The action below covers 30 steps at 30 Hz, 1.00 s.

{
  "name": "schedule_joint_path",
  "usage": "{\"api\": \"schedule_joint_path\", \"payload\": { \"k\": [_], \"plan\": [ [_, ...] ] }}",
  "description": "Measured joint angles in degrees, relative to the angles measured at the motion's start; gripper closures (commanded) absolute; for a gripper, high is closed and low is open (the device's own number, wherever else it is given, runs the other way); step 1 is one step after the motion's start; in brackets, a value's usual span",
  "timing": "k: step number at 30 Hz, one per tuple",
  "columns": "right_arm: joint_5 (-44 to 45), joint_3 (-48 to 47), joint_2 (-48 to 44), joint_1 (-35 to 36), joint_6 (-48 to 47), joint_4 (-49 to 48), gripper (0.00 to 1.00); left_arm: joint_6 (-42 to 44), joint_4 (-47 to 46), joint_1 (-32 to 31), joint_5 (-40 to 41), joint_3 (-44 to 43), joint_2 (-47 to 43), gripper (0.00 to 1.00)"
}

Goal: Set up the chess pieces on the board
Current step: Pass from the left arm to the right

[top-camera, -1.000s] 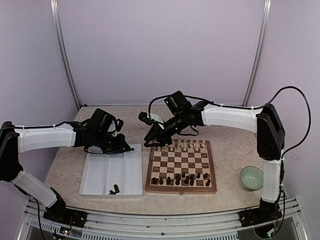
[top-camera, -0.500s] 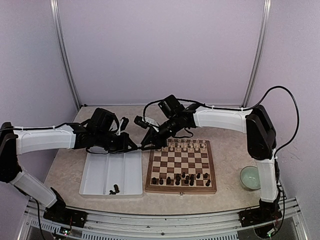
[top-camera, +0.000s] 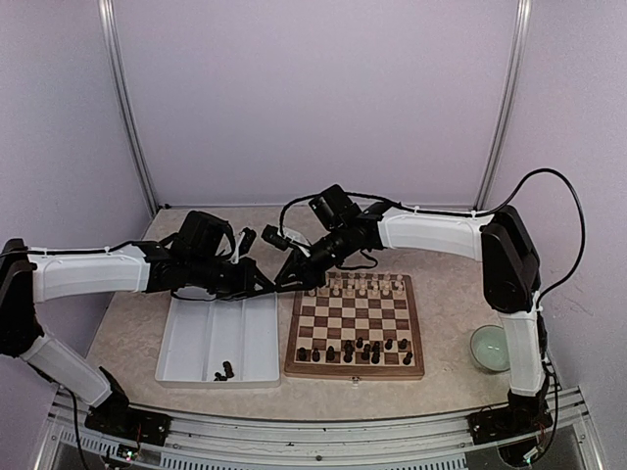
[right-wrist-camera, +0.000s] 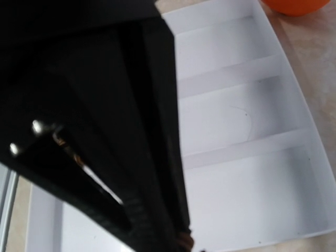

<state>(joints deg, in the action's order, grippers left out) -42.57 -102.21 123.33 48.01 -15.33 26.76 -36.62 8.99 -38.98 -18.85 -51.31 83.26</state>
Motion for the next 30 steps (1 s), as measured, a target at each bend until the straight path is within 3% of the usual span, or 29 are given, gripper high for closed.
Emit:
{"api": "schedule_joint_path", "payload": {
  "k": [10, 19, 25, 30],
  "plan": [
    [0.6, 0.5, 0.0, 0.3, 0.2, -0.3, 0.78, -0.7, -0.9, 0.0, -0.2, 0.2, 0.1, 0.92],
    [2.0, 1.5, 0.0, 0.7, 0.6, -0.5, 0.92, -1.7, -1.0, 0.3, -0.3, 0.7, 0.4, 0.91],
    [2.6, 1.6, 0.0, 0.7, -0.1, -0.2, 0.94, -1.7, -1.2, 0.4, -0.3, 0.8, 0.7, 0.77],
    [5.4, 1.1, -0.6, 0.7, -4.1, 2.9, 0.96, 0.7, 0.6, 0.5, 0.0, 0.0, 0.8, 0.73]
  ]
}}
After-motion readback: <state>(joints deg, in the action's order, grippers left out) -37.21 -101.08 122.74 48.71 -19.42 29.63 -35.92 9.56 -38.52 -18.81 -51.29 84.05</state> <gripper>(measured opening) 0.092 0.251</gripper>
